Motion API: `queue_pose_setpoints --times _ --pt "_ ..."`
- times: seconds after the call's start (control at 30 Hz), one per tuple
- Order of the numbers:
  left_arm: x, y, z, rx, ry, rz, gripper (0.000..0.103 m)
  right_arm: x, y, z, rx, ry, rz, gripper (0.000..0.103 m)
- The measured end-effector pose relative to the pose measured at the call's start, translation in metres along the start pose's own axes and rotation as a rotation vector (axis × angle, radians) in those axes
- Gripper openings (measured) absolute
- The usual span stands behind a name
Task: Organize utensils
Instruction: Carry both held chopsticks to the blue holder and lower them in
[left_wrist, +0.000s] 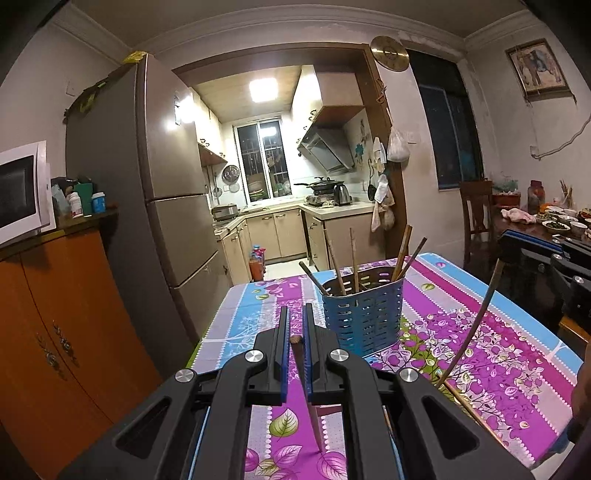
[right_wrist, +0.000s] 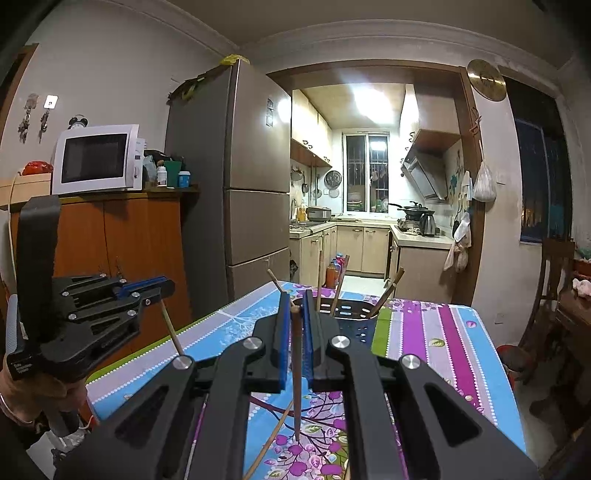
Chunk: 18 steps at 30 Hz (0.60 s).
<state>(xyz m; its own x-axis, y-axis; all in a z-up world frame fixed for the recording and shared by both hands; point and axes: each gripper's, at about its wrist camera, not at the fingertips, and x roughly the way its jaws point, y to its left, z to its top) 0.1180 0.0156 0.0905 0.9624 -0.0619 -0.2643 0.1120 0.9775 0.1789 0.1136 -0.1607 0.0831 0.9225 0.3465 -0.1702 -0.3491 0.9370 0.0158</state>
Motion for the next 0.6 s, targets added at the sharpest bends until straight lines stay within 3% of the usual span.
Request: queue_pose_setpoints --times 0.37,0.6 --pt "0.000 -0.004 0.007 0.017 -0.012 -0.002 0.008 0.004 -0.003 0.005 -0.012 -0.008 0.001 0.005" --pt "0.004 -0.005 0.030 0.001 -0.051 -0.053 0.008 0.020 -0.024 0.022 0.025 -0.010 0.011 0.005"
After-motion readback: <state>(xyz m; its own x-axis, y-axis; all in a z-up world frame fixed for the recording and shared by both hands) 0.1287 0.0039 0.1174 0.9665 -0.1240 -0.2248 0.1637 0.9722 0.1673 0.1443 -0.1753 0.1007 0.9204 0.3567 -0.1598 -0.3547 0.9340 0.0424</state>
